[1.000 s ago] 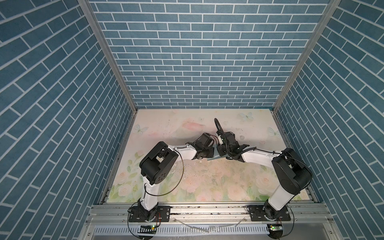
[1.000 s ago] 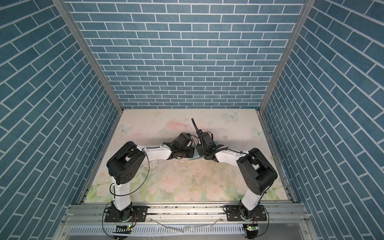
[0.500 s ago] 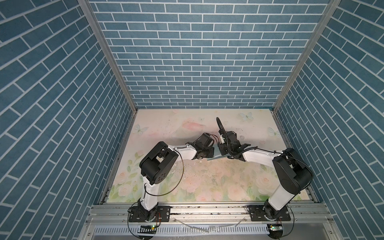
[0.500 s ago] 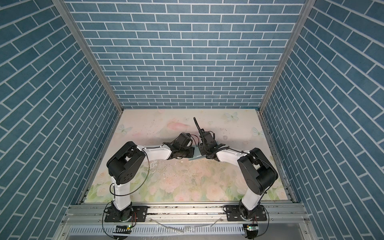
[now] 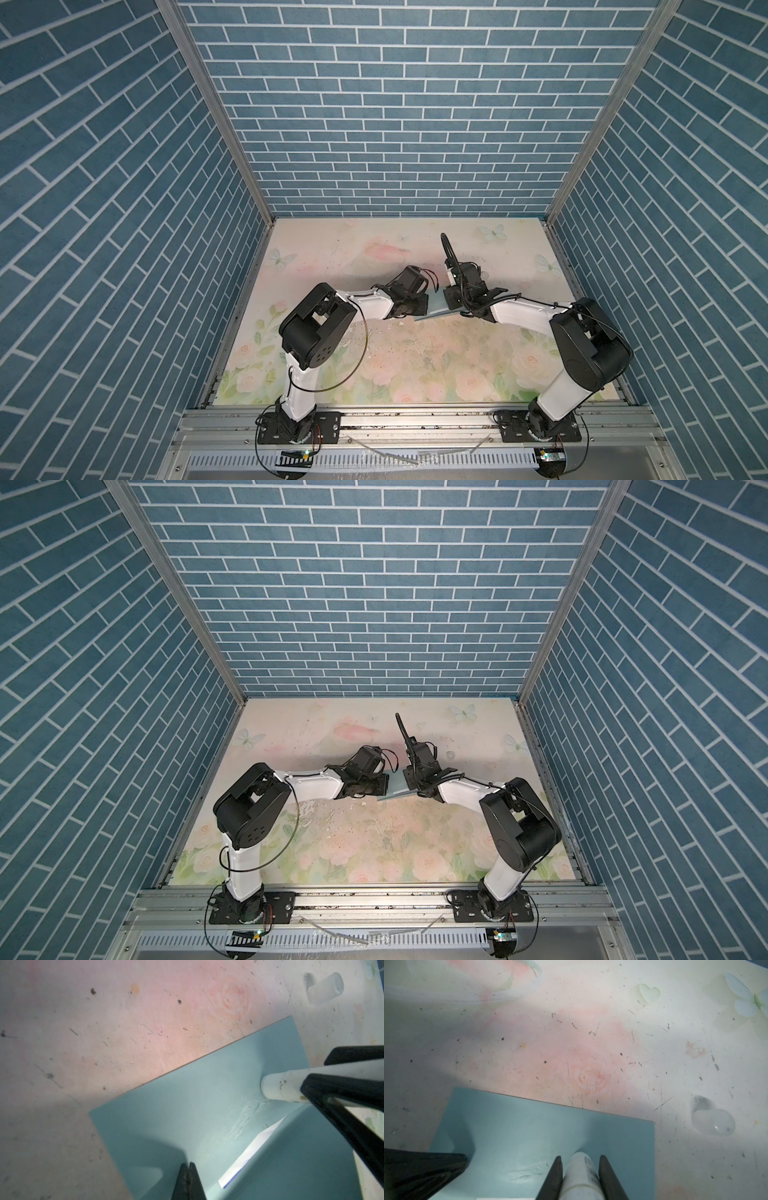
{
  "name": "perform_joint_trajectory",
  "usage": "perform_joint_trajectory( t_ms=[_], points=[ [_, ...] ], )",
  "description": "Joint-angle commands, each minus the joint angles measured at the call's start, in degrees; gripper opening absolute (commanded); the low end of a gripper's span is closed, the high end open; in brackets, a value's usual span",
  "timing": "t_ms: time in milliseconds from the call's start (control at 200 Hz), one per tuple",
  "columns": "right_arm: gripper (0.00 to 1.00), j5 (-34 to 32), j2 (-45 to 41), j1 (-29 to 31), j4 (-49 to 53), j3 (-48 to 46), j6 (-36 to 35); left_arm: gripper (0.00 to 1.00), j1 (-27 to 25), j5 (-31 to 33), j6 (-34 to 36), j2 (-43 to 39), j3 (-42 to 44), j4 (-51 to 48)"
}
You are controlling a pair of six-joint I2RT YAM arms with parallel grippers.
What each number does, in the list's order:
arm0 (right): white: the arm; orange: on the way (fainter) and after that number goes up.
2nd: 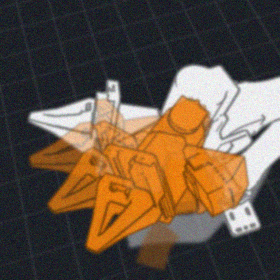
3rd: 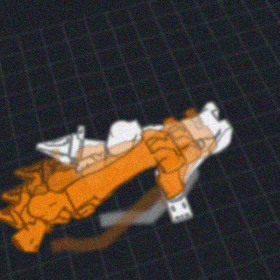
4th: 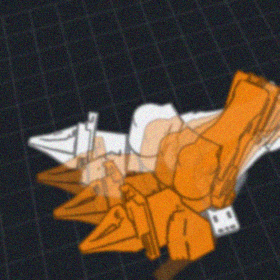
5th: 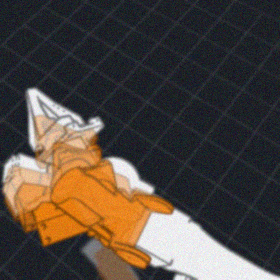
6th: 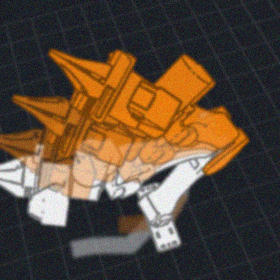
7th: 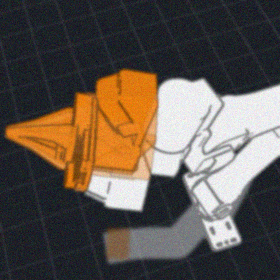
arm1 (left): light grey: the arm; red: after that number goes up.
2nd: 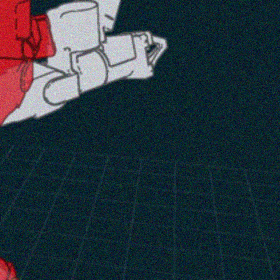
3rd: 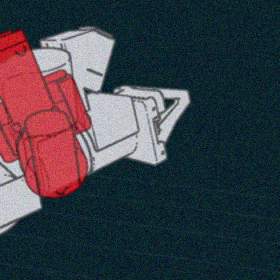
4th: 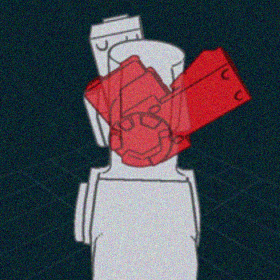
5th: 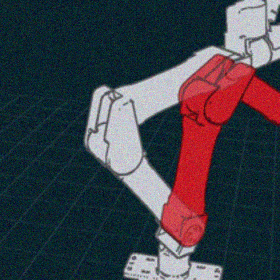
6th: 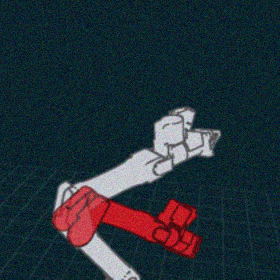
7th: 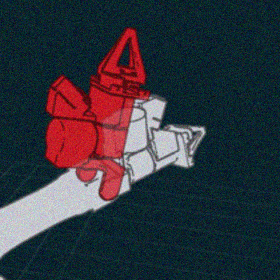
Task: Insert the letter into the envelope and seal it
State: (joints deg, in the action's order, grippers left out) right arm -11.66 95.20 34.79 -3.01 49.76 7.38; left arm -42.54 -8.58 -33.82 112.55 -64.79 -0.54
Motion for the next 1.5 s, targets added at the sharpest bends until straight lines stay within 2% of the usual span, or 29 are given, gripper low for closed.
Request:
perform_joint_trajectory(
  t_ms=[0,160,450,580,865,1495],
  points=[
    [0.0,-4.47,-0.01,-1.52,5.99,-2.04,-3.25,0.0,0.43,2.87,0.07,3.57,2.13,-7.0],
    [0.0,-2.66,-1.11,-1.56,6.08,-1.26,-3.03,0.0,0.44,2.71,-0.01,3.5,2.22,-6.76],
    [0.0,2.79,-9.9,-1.65,3.65,0.33,-0.29,0.0,0.44,2.6,-0.01,3.54,2.4,-6.4],
    [0.0,5.75,-11.24,-1.58,2.83,0.94,-0.19,0.0,0.44,2.44,-0.01,3.64,2.33,-6.02],
    [0.0,9.53,-7.77,-0.71,0.12,2.35,1.45,0.0,0.44,2.08,-0.23,3.57,2.48,-5.49],
    [0.0,8.51,2.04,3.37,-3.26,5.66,1.24,0.0,0.44,1.94,-1.13,3.29,3.49,-4.2]
  ],
)
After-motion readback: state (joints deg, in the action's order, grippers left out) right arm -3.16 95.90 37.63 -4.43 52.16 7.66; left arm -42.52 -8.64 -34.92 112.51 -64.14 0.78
